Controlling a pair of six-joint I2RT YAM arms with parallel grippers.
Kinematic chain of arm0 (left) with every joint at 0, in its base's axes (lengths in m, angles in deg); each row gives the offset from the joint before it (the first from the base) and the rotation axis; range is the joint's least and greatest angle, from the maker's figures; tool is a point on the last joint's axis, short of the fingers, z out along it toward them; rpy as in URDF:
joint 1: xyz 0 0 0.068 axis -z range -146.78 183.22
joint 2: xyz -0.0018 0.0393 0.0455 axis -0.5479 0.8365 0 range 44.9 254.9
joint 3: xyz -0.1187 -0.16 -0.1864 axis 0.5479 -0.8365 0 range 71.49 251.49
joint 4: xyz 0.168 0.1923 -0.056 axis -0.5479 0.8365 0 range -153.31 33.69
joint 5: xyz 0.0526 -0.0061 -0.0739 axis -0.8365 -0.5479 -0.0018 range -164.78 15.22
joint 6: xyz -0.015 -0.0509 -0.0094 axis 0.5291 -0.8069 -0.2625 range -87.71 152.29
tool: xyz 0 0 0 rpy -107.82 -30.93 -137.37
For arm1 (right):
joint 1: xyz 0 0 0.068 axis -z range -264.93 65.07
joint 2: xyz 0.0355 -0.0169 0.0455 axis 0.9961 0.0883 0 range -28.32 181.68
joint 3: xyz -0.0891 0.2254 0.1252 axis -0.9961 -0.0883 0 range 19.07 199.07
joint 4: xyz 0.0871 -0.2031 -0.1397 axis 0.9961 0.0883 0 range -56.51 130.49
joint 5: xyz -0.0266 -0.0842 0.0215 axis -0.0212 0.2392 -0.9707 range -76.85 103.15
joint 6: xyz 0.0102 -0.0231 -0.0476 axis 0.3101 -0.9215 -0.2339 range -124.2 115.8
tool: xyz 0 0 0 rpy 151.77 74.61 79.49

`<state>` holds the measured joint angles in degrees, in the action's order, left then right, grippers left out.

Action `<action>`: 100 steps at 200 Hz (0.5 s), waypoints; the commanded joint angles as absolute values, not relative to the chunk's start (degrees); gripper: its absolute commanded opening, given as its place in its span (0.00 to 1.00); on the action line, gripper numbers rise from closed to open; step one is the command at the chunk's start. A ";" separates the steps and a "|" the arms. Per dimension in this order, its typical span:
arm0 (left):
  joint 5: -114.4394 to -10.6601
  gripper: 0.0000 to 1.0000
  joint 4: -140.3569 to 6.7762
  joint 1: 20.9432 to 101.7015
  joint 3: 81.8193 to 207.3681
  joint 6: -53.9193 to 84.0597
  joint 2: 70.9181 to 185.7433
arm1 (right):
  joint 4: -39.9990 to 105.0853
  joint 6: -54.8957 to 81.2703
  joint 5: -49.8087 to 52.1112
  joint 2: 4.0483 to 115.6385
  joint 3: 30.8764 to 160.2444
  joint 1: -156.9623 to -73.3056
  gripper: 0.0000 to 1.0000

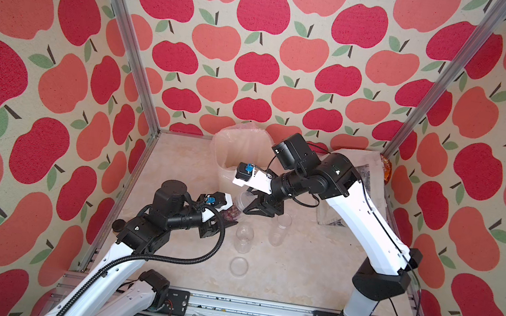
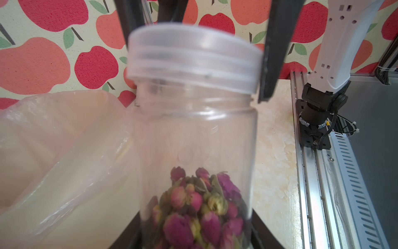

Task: Empty the moldy dried flower tea in the jars
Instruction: Unscrew the lid from the jar.

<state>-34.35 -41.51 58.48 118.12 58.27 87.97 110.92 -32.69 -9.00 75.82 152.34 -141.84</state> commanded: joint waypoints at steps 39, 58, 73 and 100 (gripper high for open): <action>-27.83 0.01 -40.55 58.45 116.84 59.21 89.26 | 105.78 -35.86 -5.99 70.95 148.64 -140.65 0.41; -25.79 0.02 -41.07 58.35 116.94 59.09 89.98 | 105.73 -36.22 -5.81 71.75 148.26 -140.63 0.45; -27.11 0.02 -42.52 58.29 116.62 58.43 90.42 | 105.78 -35.18 -6.64 72.61 148.61 -140.55 0.57; -31.10 0.01 -44.18 58.27 116.40 58.51 91.03 | 104.23 -32.46 -8.05 72.58 148.27 -140.48 0.87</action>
<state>-30.81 -43.28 58.26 117.36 58.31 90.55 107.73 -33.93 -7.93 73.41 148.56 -141.29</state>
